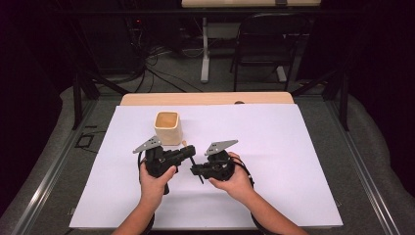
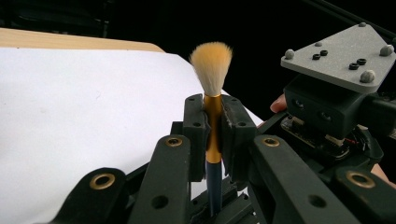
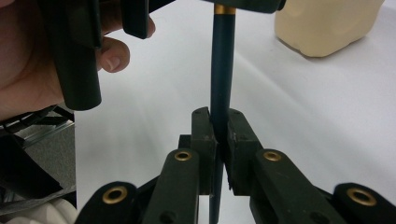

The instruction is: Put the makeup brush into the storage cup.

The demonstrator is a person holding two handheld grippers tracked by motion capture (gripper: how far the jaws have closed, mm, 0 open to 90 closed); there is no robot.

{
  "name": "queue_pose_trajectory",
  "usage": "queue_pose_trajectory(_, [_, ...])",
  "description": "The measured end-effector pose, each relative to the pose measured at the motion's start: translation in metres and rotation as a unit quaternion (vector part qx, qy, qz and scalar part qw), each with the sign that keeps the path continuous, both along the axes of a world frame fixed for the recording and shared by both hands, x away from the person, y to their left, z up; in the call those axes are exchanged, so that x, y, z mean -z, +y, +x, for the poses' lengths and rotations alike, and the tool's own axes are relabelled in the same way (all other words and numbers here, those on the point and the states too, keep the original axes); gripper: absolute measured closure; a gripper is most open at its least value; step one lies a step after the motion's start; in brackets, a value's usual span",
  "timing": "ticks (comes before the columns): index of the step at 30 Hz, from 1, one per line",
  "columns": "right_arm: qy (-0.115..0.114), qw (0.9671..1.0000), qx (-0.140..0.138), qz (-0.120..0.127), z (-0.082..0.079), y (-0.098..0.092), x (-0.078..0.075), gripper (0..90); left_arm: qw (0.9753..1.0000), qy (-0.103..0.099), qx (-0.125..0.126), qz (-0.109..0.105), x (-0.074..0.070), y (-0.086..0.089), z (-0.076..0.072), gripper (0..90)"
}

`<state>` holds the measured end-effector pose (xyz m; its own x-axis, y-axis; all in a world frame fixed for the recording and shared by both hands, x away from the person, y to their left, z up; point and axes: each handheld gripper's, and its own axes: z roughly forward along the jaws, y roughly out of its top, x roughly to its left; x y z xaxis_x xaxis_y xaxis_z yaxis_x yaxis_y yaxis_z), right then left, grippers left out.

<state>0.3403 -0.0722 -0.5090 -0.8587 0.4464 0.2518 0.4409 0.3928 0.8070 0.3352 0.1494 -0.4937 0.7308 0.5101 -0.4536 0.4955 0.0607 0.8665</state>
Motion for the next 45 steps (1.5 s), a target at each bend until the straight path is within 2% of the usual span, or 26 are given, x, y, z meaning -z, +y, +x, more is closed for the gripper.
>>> queue_pose_trajectory(13, [0.002,1.0,-0.001,-0.003,0.001,0.0,0.001,83.5,1.0,0.006,0.004,-0.003,0.001,-0.001,0.0,83.1])
queue_pose_trajectory(26, [0.002,1.0,0.002,0.006,0.001,0.0,0.001,82.3,1.0,0.0,0.004,-0.001,-0.002,-0.001,-0.001,83.5])
queue_pose_trajectory(32, [0.004,0.9998,0.004,0.018,0.001,-0.001,-0.002,73.3,1.0,-0.006,-0.001,0.003,-0.005,0.002,-0.002,83.5])
queue_pose_trajectory(37, [0.002,0.9993,0.013,0.035,0.003,-0.004,-0.004,60.2,0.9999,-0.012,-0.006,0.005,-0.008,0.005,-0.002,83.5])
queue_pose_trajectory(45, [-0.017,0.9994,0.017,0.024,0.006,-0.003,-0.001,45.7,0.9994,-0.023,-0.019,0.018,-0.01,0.008,-0.002,83.5])
